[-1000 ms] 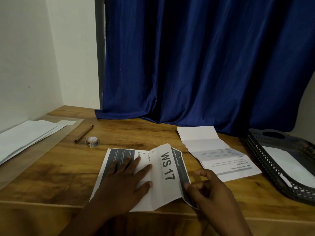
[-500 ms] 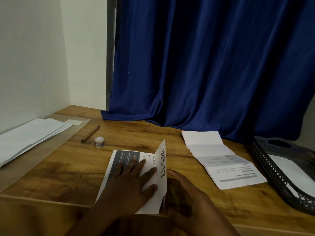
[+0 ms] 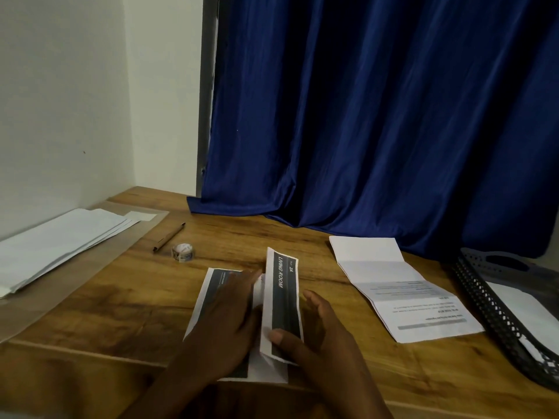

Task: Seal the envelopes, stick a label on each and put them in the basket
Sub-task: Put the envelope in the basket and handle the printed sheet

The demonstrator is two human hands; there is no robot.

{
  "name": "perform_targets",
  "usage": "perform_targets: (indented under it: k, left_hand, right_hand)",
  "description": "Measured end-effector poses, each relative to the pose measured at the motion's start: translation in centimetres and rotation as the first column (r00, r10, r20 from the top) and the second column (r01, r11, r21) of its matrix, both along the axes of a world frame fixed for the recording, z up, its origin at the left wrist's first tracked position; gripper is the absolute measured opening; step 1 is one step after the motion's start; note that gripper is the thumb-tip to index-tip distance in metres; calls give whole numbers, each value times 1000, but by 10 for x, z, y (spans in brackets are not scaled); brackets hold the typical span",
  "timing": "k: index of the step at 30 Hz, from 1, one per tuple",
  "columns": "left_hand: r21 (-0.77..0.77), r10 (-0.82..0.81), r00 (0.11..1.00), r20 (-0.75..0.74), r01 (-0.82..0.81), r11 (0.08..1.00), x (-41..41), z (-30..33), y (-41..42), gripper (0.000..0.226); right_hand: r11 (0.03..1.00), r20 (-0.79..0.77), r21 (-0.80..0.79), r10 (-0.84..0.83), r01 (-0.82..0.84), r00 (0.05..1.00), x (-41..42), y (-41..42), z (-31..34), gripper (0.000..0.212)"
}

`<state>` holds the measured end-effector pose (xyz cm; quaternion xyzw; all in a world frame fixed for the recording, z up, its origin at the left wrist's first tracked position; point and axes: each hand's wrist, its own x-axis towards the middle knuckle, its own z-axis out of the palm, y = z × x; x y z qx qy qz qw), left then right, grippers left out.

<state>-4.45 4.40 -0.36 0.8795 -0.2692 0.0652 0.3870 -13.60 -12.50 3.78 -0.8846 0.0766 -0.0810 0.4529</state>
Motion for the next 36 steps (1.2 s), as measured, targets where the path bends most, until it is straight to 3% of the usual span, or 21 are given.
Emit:
perform_targets:
  k: [2,4,8,12,15,17,20,22,23,25,27,29,31,34,36]
  left_hand:
    - [-301,21,992,-125,-58,952,-1,5,4,52]
    - [-458,36,976,-215,-134,879,-2,10,8,45]
    - [-544,29,961,-273,-179,820,-3,12,11,29]
    - [-624,34,953,-302,-225,749,0,15,12,31]
    - [-738,-8,940,-341,-263,621,2,16,17,49]
    - [-831,-63,937,-345,-273,484,2,18,22,55]
    - [-906,-117,930,-348,-301,298,1,28,32,47]
    - [-923,-125,937,-326,-286,258,0,33,40,46]
    - [-922,-108,947,-302,-262,285,-1,35,44,49]
    - [-862,4,972,-234,-210,461,-1,38,53,47]
    - [-668,85,987,-136,-155,727,1,36,63,32]
    - [-375,56,996,-76,-80,924,0,34,73,28]
    - [-137,0,999,-44,-6,991,-4,29,80,34]
    - [86,-4,1000,9,3,996,-11,18,82,43]
    - [161,15,1000,21,-18,987,-16,16,79,48]
  right_hand:
    - [999,-9,-46,13,-14,1000,4,4,-4,110]
    - [998,-16,-45,30,-31,999,7,7,-8,112]
    - [983,95,157,84,-98,992,11,9,-9,81]
    - [945,169,240,185,-223,968,10,15,-4,73]
    - [928,196,221,260,-301,946,10,22,-4,58]
    - [924,156,201,298,-325,942,12,28,-4,48]
    - [922,72,122,362,-368,930,16,38,-7,41]
    - [915,56,2,403,-404,913,17,44,-12,39]
    - [904,50,-86,424,-419,904,19,45,-15,41]
    - [875,1,-192,454,-445,891,20,44,-19,45]
    - [846,-20,-244,485,-475,874,22,42,-22,49]
    - [807,12,-291,540,-514,842,23,40,-24,54]
    - [765,38,-404,562,-501,826,20,42,-25,62]
    - [639,143,-722,513,-265,846,16,40,-28,74]
    - [565,45,-759,541,-324,840,16,36,-29,87]
